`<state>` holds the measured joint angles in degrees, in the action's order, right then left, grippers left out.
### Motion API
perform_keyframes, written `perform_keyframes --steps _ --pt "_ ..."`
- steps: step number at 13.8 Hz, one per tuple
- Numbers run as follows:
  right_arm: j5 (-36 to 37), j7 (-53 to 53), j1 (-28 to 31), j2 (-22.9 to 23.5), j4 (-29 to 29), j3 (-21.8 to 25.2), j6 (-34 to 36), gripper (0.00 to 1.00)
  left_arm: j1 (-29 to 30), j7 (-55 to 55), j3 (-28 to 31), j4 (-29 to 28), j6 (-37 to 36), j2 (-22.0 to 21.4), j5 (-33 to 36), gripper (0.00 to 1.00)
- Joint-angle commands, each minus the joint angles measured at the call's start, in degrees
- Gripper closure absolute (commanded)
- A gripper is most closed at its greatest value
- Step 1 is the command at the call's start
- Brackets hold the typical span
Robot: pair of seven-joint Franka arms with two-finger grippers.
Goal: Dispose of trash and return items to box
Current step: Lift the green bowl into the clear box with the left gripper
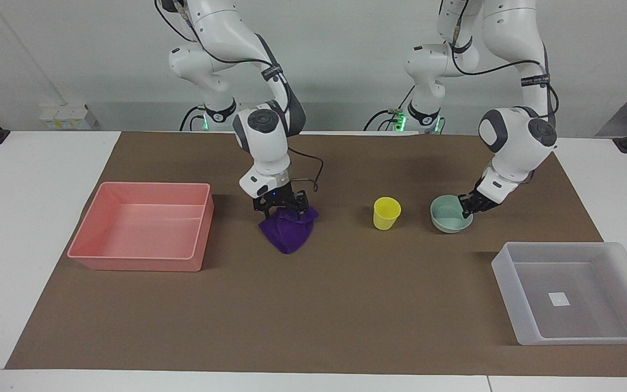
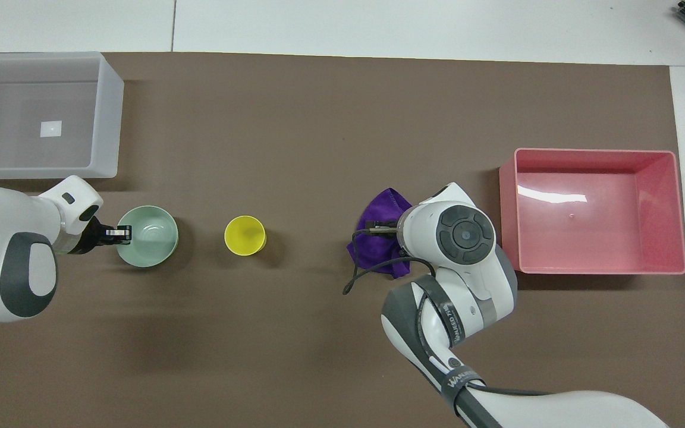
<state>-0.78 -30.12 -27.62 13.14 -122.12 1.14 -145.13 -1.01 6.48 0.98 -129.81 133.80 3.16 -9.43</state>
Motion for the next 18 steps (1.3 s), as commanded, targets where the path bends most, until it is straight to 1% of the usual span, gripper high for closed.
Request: perform_keyframes --steps 1,3,4,6,7,10,12,13,14,15,16,17,18 --pt "-0.3 -1.8 -1.3 1.4 -2.2 0.1 -5.9 0.00 0.8 0.5 -0.1 6.5 -6.9 -0.4 -0.9 1.00" --pt "-0.3 -1.0 -1.2 1.4 -2.2 0.1 -4.1 0.00 1.5 0.5 -0.1 11.4 -9.4 0.4 -0.9 1.00" --pt "-0.3 -0.6 -1.2 1.4 -2.1 0.1 -3.2 0.00 2.1 0.5 -0.1 14.8 -10.7 2.0 -0.9 1.00" --pt "-0.3 -0.3 -1.1 1.2 -2.0 0.1 -1.9 0.76 2.7 0.4 0.0 20.9 -12.0 4.7 -0.9 1.00" --pt "-0.4 -1.0 -1.0 1.1 -1.8 0.1 -0.9 1.00 3.9 0.4 -0.1 23.4 -12.0 6.0 -0.9 1.00" --pt "-0.4 -3.3 -1.0 1.0 -1.3 0.1 0.4 1.00 6.3 0.3 0.0 30.5 -12.2 9.8 -0.1 1.00" --pt "-0.4 -3.9 -0.7 -0.1 0.6 0.2 4.0 1.00 7.3 0.4 0.0 36.8 -12.9 14.4 0.1 1.00" --pt "-0.4 -4.2 -0.4 -1.2 1.9 0.4 6.6 1.00 8.8 0.4 0.0 40.3 -13.2 17.1 0.0 1.00" --pt "-0.4 -4.4 0.1 -2.8 2.7 0.6 8.8 1.00 10.4 0.4 -0.5 45.4 -15.0 20.5 0.3 1.00" --pt "-0.4 -5.1 1.1 -4.8 2.8 0.7 9.2 1.00 10.8 0.5 -0.5 51.3 -17.1 24.5 1.6 1.00" --pt "-0.4 -5.5 2.6 -6.5 3.0 0.8 9.9 1.00 11.3 0.5 -0.7 55.9 -18.2 27.9 2.3 1.00" --pt "-0.2 -5.2 4.6 -8.6 3.4 0.8 11.8 1.00 12.7 0.5 -1.1 58.1 -18.1 30.0 2.4 1.00" --pt "0.5 -4.6 6.2 -10.3 4.1 0.8 14.1 1.00 13.7 0.5 -1.5 58.6 -17.4 31.2 2.4 1.00"
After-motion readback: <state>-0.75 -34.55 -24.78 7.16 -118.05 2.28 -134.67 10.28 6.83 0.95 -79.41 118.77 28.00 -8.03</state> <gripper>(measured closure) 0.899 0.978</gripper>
